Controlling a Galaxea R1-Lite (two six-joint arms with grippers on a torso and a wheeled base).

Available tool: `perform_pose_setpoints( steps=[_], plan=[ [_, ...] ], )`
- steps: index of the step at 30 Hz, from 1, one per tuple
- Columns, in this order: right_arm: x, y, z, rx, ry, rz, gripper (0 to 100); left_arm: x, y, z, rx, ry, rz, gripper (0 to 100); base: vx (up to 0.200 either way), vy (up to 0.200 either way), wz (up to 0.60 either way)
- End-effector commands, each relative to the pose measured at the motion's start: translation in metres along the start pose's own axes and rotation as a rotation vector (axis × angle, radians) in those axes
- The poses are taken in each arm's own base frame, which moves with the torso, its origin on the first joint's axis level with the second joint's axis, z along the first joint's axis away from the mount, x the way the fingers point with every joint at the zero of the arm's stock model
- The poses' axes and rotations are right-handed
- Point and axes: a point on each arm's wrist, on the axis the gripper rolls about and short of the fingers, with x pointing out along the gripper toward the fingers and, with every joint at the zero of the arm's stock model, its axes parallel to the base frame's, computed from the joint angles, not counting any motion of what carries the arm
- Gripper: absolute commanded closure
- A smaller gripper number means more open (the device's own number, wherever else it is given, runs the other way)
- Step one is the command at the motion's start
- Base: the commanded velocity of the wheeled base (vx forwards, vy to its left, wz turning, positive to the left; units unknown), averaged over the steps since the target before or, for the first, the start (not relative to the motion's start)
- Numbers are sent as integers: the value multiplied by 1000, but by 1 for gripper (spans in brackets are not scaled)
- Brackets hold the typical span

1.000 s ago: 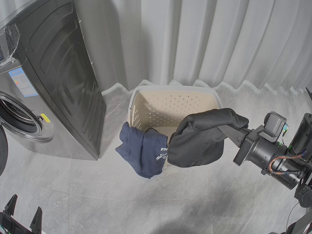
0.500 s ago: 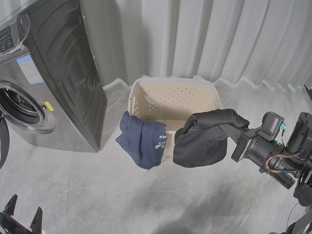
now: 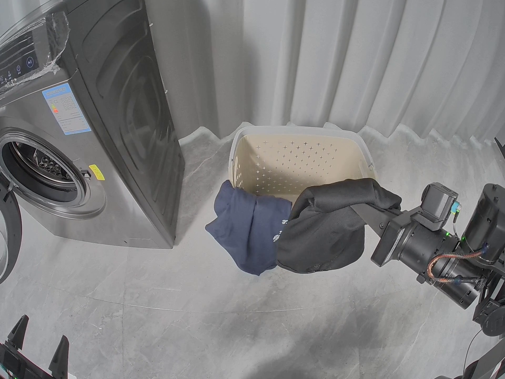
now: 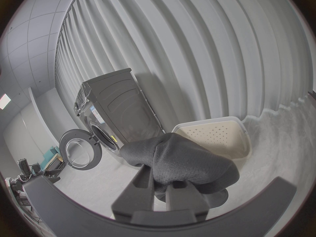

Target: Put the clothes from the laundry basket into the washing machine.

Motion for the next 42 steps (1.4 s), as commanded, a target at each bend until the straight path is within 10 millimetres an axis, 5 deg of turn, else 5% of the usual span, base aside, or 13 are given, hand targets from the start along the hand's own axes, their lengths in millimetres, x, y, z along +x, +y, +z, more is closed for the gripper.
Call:
perform_pose_setpoints(
  steps=[1,11,42],
  plan=[
    [1,1,-1,0,5,2,100,0,0,-4,0,6,-1,0,0,200,0],
    [1,0,-2,1,6,2,100,0,0,-4,0,6,-1,0,0,200,0],
    [0,-1,-4,0,15,1,100,1,0,-4,-8,7,-1,0,-77,6,0]
  ],
)
